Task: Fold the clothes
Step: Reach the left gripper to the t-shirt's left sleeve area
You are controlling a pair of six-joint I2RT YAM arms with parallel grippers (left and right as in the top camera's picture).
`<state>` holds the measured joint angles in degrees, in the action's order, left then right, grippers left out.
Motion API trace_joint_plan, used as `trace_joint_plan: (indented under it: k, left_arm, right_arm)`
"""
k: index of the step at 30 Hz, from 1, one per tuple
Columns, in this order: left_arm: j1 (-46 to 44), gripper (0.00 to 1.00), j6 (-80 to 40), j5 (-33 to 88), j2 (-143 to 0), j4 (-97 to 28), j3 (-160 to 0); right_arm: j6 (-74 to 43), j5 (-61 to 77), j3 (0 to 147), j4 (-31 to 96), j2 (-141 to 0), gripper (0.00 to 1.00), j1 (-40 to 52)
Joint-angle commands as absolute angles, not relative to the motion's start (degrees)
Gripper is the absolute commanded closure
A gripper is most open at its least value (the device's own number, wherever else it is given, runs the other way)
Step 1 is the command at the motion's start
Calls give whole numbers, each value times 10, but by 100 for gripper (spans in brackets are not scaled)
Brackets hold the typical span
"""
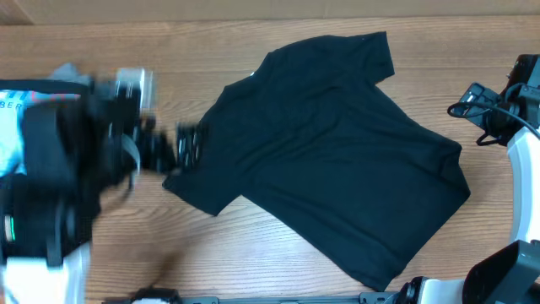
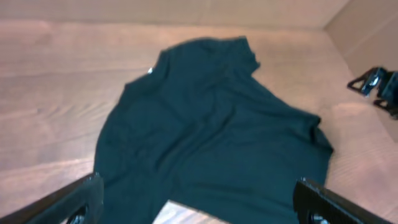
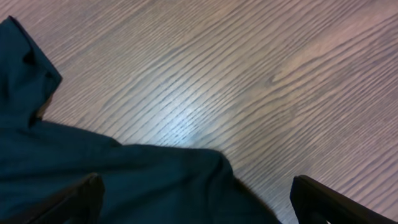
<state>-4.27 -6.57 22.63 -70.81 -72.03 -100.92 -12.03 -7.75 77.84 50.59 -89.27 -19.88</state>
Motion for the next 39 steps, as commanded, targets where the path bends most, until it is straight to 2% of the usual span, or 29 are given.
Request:
trace_joint_plan:
  k: [1, 8, 14, 15, 18, 19, 22, 26, 31, 39]
  left_arm:
    - [-96, 0, -42, 174, -862, -780, -1188]
    - [-138, 0, -42, 160, -1018, -740, -1241]
    - [-138, 2, 28, 132, -1120, -754, -1241]
    - [-138, 12, 28, 131, -1136, -755, -1241]
    - [-138, 52, 28, 129, -1182, -756, -1241]
    - [-138, 69, 28, 128, -1205, -756, -1241]
    - [-138, 90, 25, 119, -1255, -756, -1241]
    - [-138, 96, 25, 71, -1316, -760, -1241]
    - [-135, 96, -23, -24, -1377, -760, -1241]
    - [-130, 96, -23, -36, -1421, -734, -1240]
  right_arm:
    - [-126, -78, 787, 503, -888, 0, -200]
    - [-126, -78, 787, 503, -888, 0, -200]
    - [-126, -78, 787, 503, -888, 0, -200]
    - [-126, -78, 787, 503, -888, 0, -200]
    - [-126, -78, 787, 503, -888, 0, -200]
    - [-126, -78, 787, 503, -888, 0, -200]
    - [-126, -78, 787, 503, -888, 0, -200]
    - [-126, -78, 787, 503, -888, 0, -200]
    - [-126, -78, 787, 503, -888, 0, -200]
    - [-126, -78, 787, 503, -888, 0, -200]
